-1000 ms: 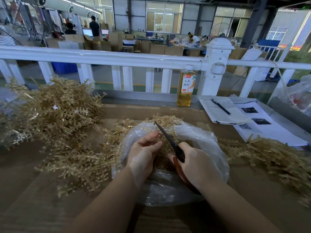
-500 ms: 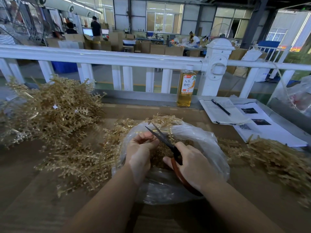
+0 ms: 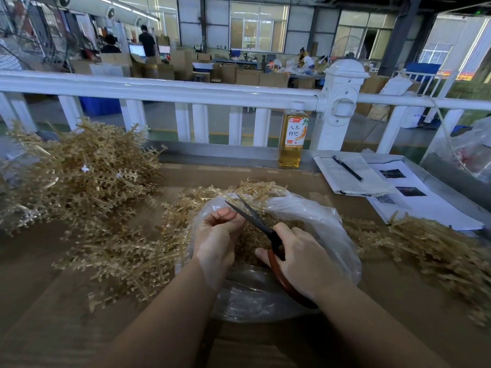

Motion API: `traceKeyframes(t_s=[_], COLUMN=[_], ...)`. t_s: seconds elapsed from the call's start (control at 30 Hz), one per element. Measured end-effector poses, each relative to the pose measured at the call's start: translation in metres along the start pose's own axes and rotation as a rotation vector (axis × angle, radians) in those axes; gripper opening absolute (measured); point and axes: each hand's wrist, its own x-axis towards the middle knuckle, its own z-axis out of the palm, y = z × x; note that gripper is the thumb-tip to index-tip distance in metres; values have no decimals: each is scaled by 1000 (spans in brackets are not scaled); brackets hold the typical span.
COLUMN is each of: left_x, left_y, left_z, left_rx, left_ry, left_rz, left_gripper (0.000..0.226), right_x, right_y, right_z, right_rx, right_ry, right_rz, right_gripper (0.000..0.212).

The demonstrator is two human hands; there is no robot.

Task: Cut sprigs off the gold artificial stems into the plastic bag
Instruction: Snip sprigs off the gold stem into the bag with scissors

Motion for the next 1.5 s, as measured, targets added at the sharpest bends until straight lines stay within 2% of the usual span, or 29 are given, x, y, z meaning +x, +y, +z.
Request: traceKeyframes(t_s=[0.23, 0.4, 0.73, 0.87, 1.07, 1.3, 1.5], left_x=[0, -2, -5, -5, -4, -5, -4], left_y=[-2, 2, 5, 5, -1, -3, -3], left_z=[-3, -3, -3, -3, 0, -4, -2], left_rx=[0, -11, 41, -16, 22, 117, 99], left_ry=[-65, -77, -143, -119, -62, -139, -91], left_rz=[-5, -74, -103, -142, -117, -84, -117], left_gripper=[35, 31, 28, 23, 20, 21, 19], right_x=[3, 4, 2, 1, -2, -2, -4], right_y=[-1, -2, -2, -2, -3, -4, -3], right_z=[0, 0, 1, 2, 1, 0, 1], right_rx=[32, 16, -8, -10, -23, -36, -42], right_ry=[-26, -8, 1, 7, 24, 27, 41], right_rz=[-8, -40, -45, -33, -36, -44, -49], right_gripper=[36, 30, 31, 32, 35, 32, 38])
